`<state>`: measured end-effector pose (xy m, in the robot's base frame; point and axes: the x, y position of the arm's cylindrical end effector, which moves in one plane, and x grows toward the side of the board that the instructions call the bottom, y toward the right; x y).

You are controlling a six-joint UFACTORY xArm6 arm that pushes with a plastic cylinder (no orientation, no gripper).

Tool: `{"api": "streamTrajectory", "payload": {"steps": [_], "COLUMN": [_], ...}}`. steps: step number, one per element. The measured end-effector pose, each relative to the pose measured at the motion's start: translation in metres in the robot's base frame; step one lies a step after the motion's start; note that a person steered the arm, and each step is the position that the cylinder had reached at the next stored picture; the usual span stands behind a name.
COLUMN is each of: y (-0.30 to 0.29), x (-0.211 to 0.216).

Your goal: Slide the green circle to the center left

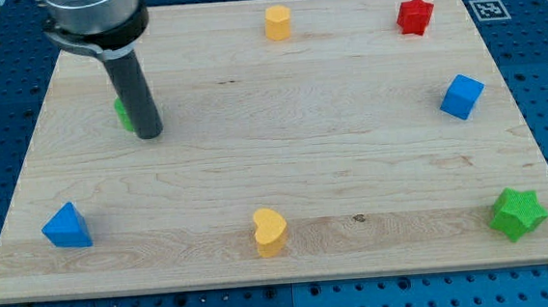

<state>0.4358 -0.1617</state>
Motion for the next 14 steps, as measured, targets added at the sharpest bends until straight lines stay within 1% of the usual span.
{"api": "streamTrajectory", "payload": {"steps": [1,2,3,4,6,7,9,10,11,12,13,14], "y": [0.010,0.044,0.051,0.038,-0.003,-0.020,-0.043,-0.013,0.027,0.040,0.039,0.025], "x": [0.001,0.001,-0.011,-0.019,-0.016,-0.005,0.003,0.003,-0.012,-0.034,-0.055,-0.059]}}
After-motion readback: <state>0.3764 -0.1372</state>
